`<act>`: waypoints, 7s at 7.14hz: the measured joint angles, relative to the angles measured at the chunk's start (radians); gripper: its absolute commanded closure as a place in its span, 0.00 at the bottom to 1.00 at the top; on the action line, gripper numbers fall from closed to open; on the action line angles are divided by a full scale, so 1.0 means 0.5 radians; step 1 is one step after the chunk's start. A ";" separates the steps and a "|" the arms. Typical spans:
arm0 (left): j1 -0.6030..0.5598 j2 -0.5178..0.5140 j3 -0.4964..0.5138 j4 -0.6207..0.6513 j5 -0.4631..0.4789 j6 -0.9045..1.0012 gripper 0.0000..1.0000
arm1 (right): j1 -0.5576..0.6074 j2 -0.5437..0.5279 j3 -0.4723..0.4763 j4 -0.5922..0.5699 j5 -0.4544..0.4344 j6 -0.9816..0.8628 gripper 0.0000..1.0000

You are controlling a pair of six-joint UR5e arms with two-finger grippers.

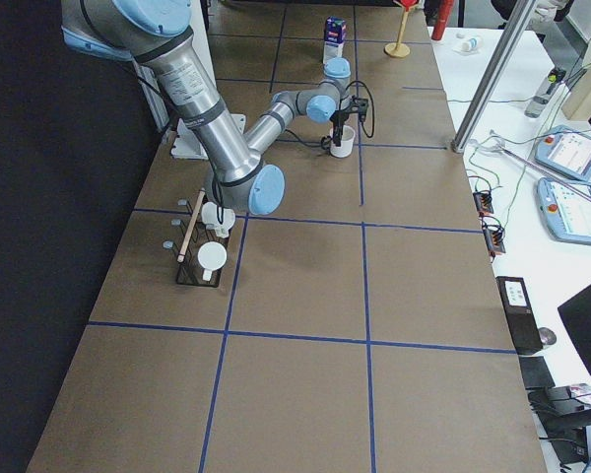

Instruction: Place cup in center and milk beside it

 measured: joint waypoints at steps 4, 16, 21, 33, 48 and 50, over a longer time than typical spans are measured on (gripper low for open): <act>0.471 -0.019 -0.329 -0.099 0.150 -0.570 0.00 | 0.384 -0.602 0.580 0.004 0.391 -0.366 0.00; 0.919 -0.112 -0.339 -0.187 0.491 -0.935 1.00 | 0.391 -0.771 0.637 0.015 0.368 -0.478 0.00; 1.449 -1.363 -0.213 0.306 0.612 -2.345 1.00 | 0.695 -1.416 1.004 0.018 0.467 -0.993 0.00; 1.775 -1.951 0.447 0.220 0.891 -2.723 0.00 | 0.812 -1.517 0.945 0.018 0.541 -1.193 0.00; -0.184 -0.177 0.168 0.434 0.302 0.655 0.00 | 2.143 -1.476 0.444 -0.913 0.891 -3.414 0.00; -0.191 -0.182 0.127 0.671 0.284 0.665 0.00 | 2.117 -1.486 0.459 -0.956 0.903 -3.401 0.00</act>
